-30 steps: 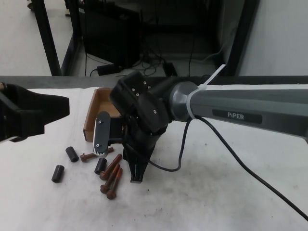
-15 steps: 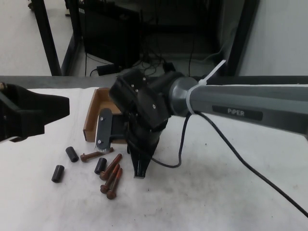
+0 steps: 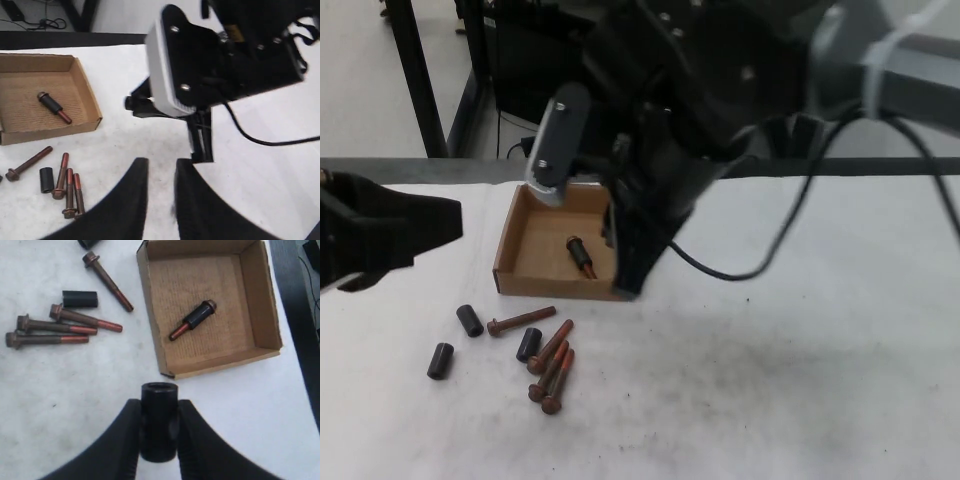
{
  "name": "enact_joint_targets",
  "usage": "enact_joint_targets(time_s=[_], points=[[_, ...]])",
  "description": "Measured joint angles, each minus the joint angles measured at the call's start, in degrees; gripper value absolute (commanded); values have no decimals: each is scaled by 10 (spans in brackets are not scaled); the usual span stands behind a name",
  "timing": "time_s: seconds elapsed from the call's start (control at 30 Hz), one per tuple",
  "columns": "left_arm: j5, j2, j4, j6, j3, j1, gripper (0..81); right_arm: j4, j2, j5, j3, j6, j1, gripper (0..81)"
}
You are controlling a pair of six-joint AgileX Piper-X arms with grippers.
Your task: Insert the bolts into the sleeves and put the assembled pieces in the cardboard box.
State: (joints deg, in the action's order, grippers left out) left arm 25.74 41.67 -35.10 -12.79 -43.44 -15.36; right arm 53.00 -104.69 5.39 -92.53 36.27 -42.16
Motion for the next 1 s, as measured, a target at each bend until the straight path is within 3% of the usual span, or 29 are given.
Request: enact_joint_targets(time_s=[0.33, 0.63, 0.8, 1.0], points=[[-128, 42, 12, -161, 0, -9, 188, 17, 152, -24, 156, -54, -1, 2], [-276, 194, 106, -394, 0, -83, 188, 19, 268, -25, 254, -97, -1, 2], [-326, 283, 162, -475, 0, -110, 188, 23, 328, -25, 298, -118, -1, 2], [-345, 410, 171, -701, -1, -117, 188, 59, 382, -25, 313, -137, -1, 2]])
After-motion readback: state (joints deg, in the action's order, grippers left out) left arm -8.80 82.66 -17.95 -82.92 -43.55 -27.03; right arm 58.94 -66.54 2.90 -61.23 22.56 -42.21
